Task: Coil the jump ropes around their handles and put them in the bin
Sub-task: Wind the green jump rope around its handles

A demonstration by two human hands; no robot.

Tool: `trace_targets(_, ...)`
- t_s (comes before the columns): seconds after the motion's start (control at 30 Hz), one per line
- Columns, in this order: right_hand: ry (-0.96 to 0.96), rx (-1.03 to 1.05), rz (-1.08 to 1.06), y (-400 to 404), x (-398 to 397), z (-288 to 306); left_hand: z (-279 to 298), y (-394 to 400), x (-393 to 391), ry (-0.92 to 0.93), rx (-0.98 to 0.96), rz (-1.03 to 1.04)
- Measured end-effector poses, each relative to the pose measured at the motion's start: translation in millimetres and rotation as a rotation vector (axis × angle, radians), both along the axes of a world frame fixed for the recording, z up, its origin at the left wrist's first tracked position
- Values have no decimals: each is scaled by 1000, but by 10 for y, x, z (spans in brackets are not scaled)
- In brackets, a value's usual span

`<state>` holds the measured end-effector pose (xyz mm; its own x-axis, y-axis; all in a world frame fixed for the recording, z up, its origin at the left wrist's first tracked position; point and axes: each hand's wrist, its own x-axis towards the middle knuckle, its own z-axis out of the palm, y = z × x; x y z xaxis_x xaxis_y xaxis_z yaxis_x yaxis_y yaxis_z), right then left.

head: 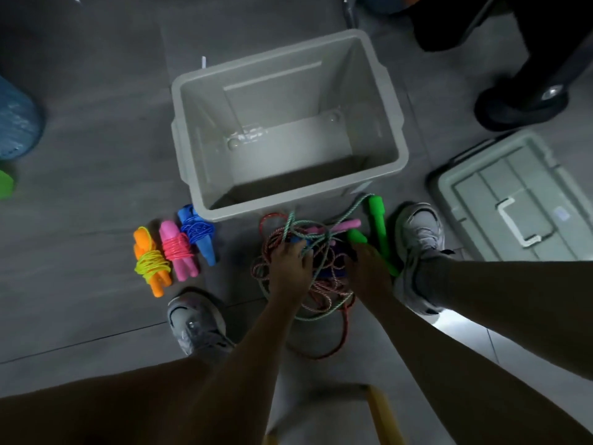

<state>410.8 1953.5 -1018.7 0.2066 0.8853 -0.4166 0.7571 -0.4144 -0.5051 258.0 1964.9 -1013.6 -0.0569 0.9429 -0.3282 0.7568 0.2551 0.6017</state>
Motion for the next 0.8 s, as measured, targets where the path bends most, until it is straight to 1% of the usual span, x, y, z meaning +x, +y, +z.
trace_targets(0.03,-3,-5,-32,26,59,-95,-20,51,36,-15,-6,-35)
trace_targets(0.13,81,-82,-57,64,213,-480,-124,165,156,-97,-76,-94)
trace_targets(0.23,78,-109,-133,208,239,-341,-237,230,247,-109,-91,-66)
trace_targets(0.3,103,-161,-187,285,267,-373,-286,254,272,-55,-113,-63)
trace_targets(0.37,120,-225,-182,336,302,-462,-334,281,277,-20,-126,-53)
trace_targets(0.43,147,-255,-194,379,320,-522,-375,324,274,-37,-122,-18)
trace_targets(0.5,167,-242,-224,410,343,-569,-402,361,263,-67,-123,36)
trace_targets(0.63,253,-164,-293,442,367,-408,-293,420,261,-162,-121,115)
trace_targets(0.7,304,-124,-289,453,383,-267,-176,423,295,-219,-124,174)
trace_targets(0.8,391,-113,-259,448,367,-11,30,385,347,-287,-200,273)
